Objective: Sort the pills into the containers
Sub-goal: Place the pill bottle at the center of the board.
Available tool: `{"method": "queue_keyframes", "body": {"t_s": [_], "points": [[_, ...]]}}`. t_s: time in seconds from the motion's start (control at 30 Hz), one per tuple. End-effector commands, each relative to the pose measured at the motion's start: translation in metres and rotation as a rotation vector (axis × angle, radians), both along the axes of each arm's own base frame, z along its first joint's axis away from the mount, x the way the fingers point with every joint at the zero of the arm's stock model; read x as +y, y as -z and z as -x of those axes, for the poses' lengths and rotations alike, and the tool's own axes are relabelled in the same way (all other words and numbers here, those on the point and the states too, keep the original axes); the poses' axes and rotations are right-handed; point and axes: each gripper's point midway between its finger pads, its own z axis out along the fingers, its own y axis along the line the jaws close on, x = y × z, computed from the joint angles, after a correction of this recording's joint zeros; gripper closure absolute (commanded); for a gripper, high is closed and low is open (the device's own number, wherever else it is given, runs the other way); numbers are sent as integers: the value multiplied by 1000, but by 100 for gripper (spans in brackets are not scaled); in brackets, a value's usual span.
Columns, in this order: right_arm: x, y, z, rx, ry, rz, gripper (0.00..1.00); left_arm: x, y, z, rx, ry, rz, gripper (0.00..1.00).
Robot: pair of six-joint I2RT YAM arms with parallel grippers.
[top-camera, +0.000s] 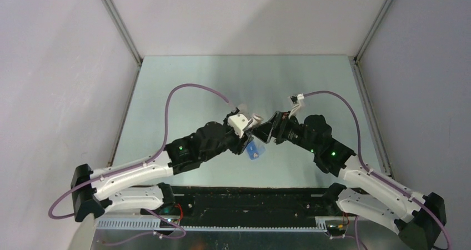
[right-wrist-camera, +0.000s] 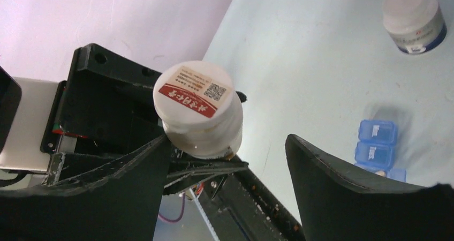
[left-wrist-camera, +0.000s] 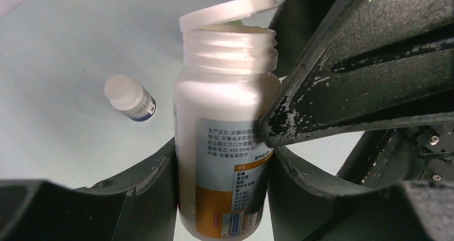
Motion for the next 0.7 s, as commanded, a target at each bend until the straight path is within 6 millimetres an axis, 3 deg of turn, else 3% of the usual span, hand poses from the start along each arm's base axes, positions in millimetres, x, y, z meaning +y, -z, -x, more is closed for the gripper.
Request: {"method": "queue_keyframes", "body": {"t_s": [0.0,0.17,0.43,0.5,0.6,0.67], "points": [[6,-44,-18,-121,87,-37,20,-13,-54,4,-97,58,223,97],[11,-43,-19,-128,98,-15,35,-11,-62,9,-121,79,284,95],[23,-45,-16,-144,67,14,32,-11,-62,13,-130,102,289,89],[24,-47,-16,-150,63,13,36,-10,-63,12,-136,98,295,86],[27,-50,-15,-156,44,17,55,-4,-63,9,-142,63,309,76],[27,-51,-14,-156,39,25,68,1,-62,6,-145,34,319,60]]}}
